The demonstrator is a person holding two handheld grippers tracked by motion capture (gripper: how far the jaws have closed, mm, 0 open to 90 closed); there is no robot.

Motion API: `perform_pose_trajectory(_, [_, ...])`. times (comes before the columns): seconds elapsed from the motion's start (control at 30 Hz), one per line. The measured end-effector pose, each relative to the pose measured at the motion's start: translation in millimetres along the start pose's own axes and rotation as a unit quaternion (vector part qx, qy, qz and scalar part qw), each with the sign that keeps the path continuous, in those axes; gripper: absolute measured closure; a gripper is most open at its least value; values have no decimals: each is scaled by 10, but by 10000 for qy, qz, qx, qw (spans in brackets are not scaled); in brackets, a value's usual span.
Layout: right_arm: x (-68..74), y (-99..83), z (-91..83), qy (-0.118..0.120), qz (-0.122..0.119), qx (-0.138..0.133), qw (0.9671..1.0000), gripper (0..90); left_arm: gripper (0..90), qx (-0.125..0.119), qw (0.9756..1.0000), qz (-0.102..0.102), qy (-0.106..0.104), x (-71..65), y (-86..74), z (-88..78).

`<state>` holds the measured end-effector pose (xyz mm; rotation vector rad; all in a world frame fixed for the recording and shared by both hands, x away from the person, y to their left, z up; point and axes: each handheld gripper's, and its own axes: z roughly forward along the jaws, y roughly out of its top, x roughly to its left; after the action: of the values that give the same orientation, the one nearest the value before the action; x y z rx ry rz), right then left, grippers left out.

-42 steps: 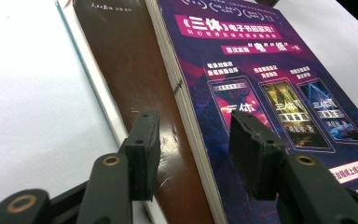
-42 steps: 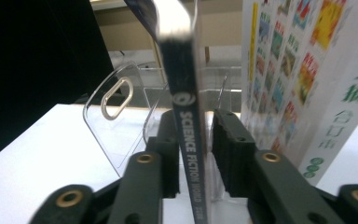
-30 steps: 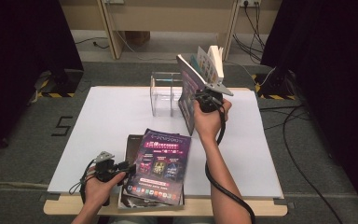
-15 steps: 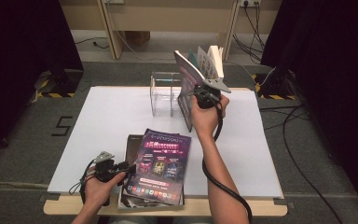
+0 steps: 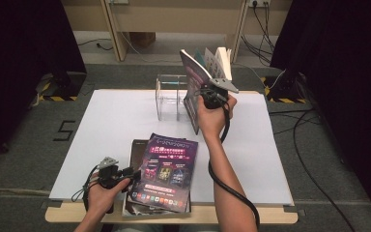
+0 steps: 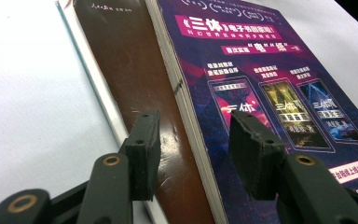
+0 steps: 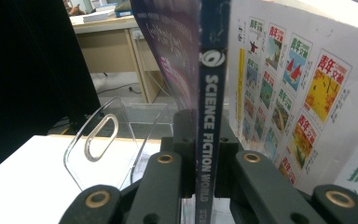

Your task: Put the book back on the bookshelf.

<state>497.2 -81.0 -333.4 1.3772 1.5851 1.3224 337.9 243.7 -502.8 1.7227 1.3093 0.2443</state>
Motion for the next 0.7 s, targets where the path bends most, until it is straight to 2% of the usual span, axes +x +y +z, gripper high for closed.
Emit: perform_pose_trajectory(0.7, [19, 71, 58, -13, 21, -99, 9999, 847, 531, -2, 10000, 4, -1, 0, -1, -1])
